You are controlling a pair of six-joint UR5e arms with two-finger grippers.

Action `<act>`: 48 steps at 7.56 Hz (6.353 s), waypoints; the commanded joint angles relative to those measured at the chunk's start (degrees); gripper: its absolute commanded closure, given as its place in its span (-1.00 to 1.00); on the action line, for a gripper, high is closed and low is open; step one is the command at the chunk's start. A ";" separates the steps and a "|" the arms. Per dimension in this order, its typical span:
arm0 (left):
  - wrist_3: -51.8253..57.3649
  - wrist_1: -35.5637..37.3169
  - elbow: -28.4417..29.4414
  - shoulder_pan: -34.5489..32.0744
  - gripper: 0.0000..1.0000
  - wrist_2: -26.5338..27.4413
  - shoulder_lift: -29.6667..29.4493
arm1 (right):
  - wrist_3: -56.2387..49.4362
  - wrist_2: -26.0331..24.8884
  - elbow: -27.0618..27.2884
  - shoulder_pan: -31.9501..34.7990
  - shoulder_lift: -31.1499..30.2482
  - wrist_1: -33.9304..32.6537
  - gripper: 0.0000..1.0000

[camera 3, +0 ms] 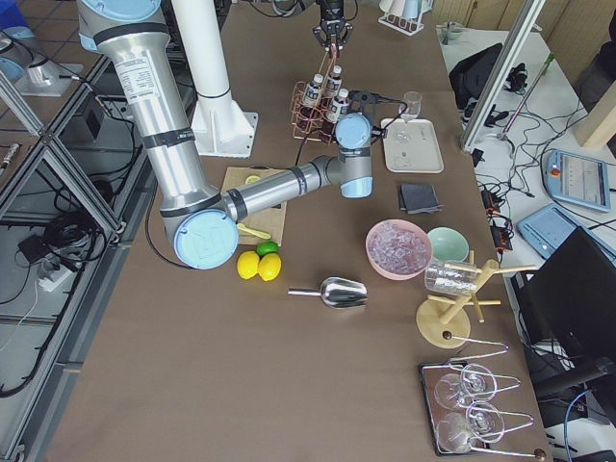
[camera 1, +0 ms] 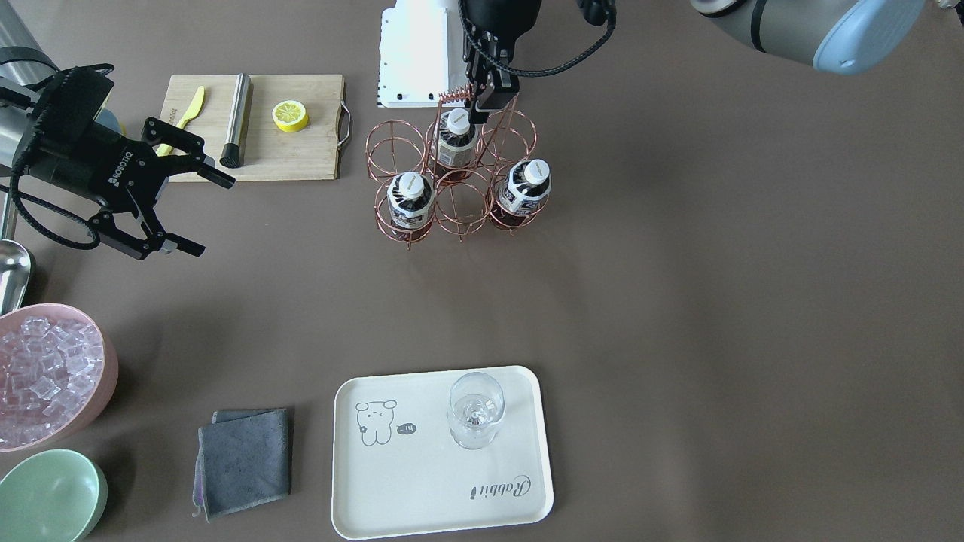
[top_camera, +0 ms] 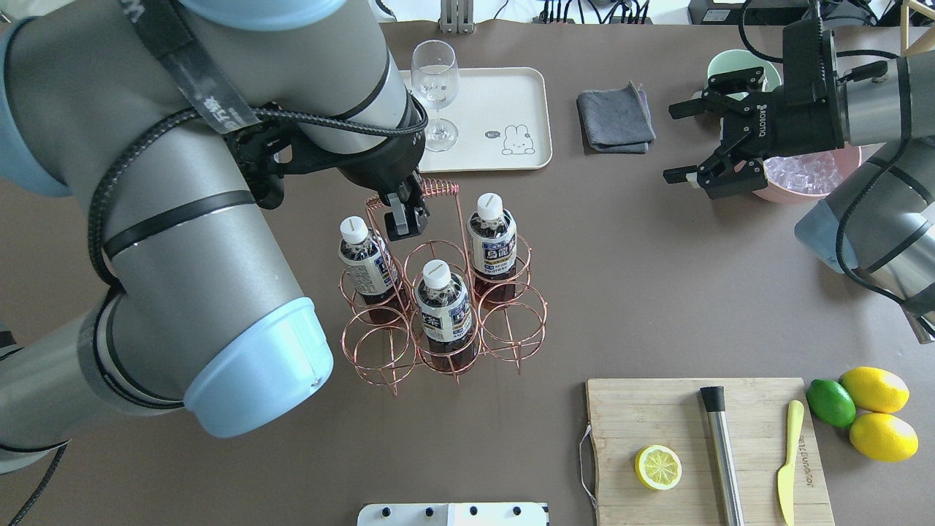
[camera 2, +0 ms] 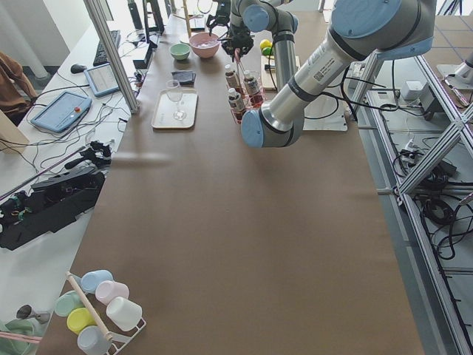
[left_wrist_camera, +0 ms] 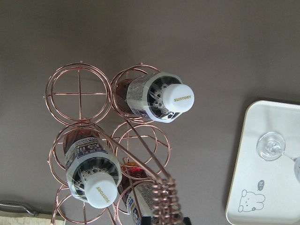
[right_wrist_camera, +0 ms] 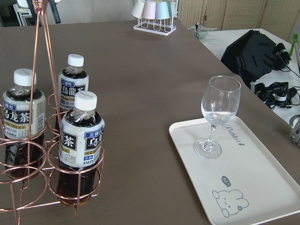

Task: Take tea from basket to plate

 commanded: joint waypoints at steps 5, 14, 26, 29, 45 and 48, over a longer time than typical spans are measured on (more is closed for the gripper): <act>-3.10 -6.15 4.80 6.66 1.00 9.28 -0.94 | 0.02 -0.83 -0.20 -0.12 0.18 0.12 -1.00; -3.19 -6.51 4.62 6.85 1.00 9.56 -1.29 | 4.67 -5.56 0.50 -8.79 6.50 0.73 -0.97; -3.19 -6.33 4.88 6.76 1.00 9.56 -1.29 | 3.28 -14.10 -2.49 -16.73 7.04 1.17 -0.93; -3.28 -6.33 4.88 6.85 1.00 9.48 -1.29 | 2.22 -15.77 -3.28 -16.73 7.13 1.17 -0.87; -4.24 -2.91 3.57 7.11 1.00 9.12 -2.87 | 6.26 -5.61 8.58 -7.97 7.38 -11.04 1.00; -4.33 -2.91 3.65 7.11 1.00 9.12 -2.79 | 10.73 -1.19 8.76 -2.06 10.11 -11.83 1.00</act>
